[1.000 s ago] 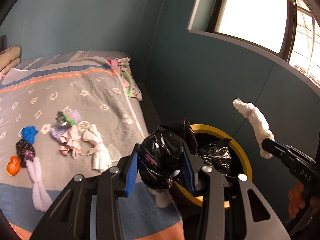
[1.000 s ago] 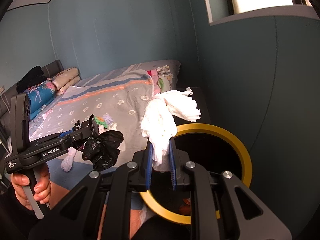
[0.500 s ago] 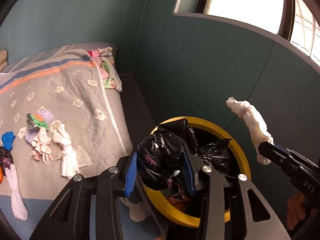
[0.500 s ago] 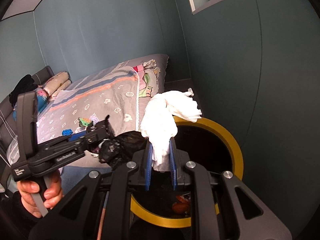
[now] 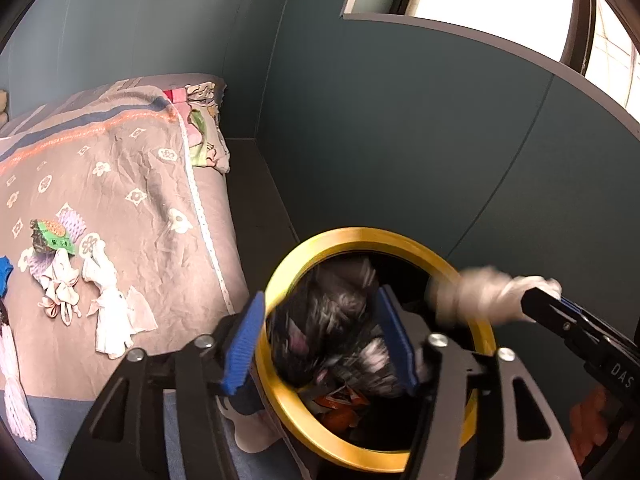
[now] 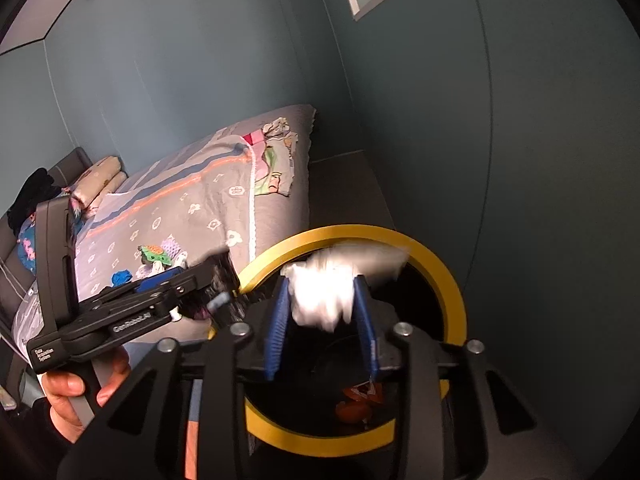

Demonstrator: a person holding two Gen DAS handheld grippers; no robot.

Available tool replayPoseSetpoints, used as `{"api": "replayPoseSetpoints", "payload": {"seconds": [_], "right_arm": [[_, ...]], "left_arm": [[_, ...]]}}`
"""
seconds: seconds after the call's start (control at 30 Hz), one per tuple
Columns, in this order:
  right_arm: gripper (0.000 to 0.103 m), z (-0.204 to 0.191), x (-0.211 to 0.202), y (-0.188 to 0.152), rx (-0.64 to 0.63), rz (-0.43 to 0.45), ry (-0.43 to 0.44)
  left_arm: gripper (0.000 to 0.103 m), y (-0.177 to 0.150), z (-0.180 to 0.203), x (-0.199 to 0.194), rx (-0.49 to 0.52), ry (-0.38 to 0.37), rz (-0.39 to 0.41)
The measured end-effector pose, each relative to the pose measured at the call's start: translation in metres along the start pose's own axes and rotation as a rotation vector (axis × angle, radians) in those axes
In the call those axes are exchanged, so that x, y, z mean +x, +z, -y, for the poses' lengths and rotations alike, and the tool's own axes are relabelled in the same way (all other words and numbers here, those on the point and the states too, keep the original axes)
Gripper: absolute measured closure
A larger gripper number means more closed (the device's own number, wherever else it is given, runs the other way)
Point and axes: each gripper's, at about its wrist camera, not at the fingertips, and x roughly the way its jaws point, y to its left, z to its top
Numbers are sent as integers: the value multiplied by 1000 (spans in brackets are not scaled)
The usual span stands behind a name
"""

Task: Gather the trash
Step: 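Open both grippers to drop the tissue and black bags into the bin, then move both tools back toward the remaining trash on the bed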

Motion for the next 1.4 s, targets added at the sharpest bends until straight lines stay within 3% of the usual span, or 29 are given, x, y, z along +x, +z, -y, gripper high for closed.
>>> {"api": "replayPoseSetpoints", "payload": {"seconds": [0.13,0.2,0.5,0.87,1.13,1.4], "right_arm": [[68,3,-3,0,19,8,-13],[65,2,-6,1,23,14,-19],[40,-13,-12,0,25,27,6],[14,-66,-15,-4,-72,47,95],[8,-112,-7,-5,-133,30,180],[8,-180,6,-16,-267,19,185]], "left_arm": [[35,1,-4,-10,-7,4,24],[25,1,-6,-17,-5,18,44],[9,-4,-33,-56,-37,97,122],[8,-16,-93,-102,-108,219,172],[8,-29,-148,-138,-182,307,207],[8,-43,-203,-169,-240,403,225]]}}
